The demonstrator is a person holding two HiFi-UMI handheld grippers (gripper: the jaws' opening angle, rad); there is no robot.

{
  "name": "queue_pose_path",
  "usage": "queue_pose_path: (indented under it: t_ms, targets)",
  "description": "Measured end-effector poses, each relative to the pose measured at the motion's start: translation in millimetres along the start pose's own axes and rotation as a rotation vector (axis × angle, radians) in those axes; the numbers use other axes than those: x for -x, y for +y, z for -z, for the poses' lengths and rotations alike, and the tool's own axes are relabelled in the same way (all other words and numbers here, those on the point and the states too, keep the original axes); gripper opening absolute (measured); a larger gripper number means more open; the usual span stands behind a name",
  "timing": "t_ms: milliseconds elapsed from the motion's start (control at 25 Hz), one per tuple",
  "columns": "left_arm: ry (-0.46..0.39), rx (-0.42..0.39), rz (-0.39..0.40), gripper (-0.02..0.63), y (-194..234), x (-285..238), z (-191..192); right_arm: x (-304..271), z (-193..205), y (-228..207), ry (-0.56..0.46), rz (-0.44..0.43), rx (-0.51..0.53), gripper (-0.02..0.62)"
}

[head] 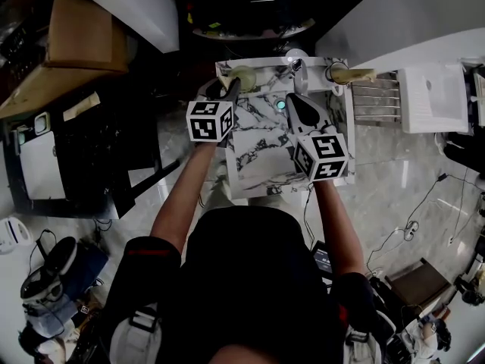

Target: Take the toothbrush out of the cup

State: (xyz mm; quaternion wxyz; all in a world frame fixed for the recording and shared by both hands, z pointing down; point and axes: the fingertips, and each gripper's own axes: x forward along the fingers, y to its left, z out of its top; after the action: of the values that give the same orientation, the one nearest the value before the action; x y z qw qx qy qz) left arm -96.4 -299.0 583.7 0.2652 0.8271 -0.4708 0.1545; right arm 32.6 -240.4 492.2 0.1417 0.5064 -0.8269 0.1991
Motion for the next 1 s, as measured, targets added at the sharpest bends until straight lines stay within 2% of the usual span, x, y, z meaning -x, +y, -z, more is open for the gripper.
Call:
queue_pose_path:
  t_ms: [240, 560, 1000]
  targets:
    - [-0.006, -0.013, -0.009, 0.103, 2, 1, -4, 2, 2, -4, -0.001, 0.002, -0.003, 0.035]
    - [-0.031, -0.023, -0.01, 0.097, -3, 6, -13, 5, -1, -7, -0.01, 0.001, -0.004, 0.035]
    - [-0.055, -0.084, -0.02, 0.089, -10, 19, -30, 7, -8, -8, -0.03, -0.006, -0.005, 0.035]
